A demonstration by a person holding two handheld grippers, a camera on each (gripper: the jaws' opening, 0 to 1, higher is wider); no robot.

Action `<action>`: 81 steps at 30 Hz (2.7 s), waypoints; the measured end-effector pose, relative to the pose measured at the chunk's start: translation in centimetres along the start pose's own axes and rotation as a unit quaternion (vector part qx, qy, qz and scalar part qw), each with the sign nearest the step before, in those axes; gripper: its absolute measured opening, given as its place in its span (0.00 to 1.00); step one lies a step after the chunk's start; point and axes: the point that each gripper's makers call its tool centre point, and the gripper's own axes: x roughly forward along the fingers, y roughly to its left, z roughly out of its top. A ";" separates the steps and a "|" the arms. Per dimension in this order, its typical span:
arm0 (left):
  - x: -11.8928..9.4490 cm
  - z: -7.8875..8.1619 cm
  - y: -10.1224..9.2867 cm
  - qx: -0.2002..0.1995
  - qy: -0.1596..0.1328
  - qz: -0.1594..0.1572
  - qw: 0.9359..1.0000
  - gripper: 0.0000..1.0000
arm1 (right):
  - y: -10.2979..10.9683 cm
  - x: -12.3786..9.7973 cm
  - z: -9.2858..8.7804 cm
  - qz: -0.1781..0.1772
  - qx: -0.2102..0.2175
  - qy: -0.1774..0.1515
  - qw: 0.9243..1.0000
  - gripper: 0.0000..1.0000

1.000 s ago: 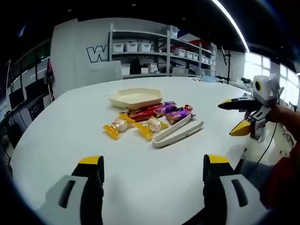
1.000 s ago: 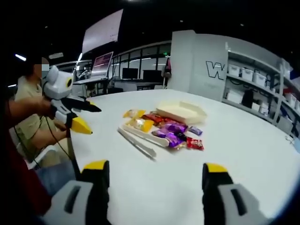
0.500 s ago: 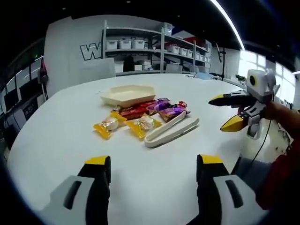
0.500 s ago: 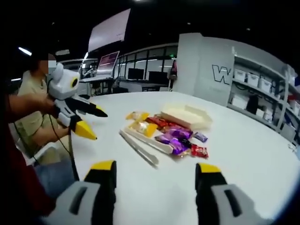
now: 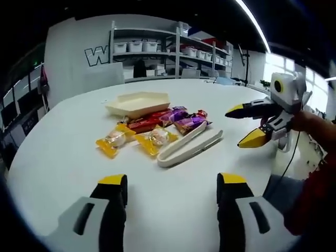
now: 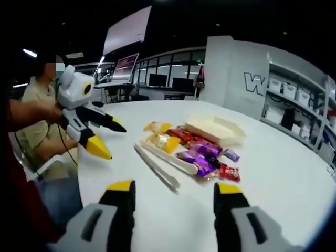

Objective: Place the target food into the container with the food tongs after gripping and lifting it, then release it inside without dropping or visibly crushing the food.

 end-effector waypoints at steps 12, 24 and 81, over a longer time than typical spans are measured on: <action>1.6 0.1 -0.6 -0.009 0.005 -0.017 1.000 0.65 | 0.1 1.7 -0.5 0.021 0.002 0.012 1.000 0.53; 2.5 0.3 -0.6 0.011 0.002 -0.024 1.000 0.58 | 0.4 2.8 -1.1 0.032 0.004 0.026 0.999 0.44; 1.8 0.0 -1.5 0.067 -0.007 -0.042 0.997 0.32 | 4.2 0.8 -1.7 0.116 -0.056 0.034 0.991 0.00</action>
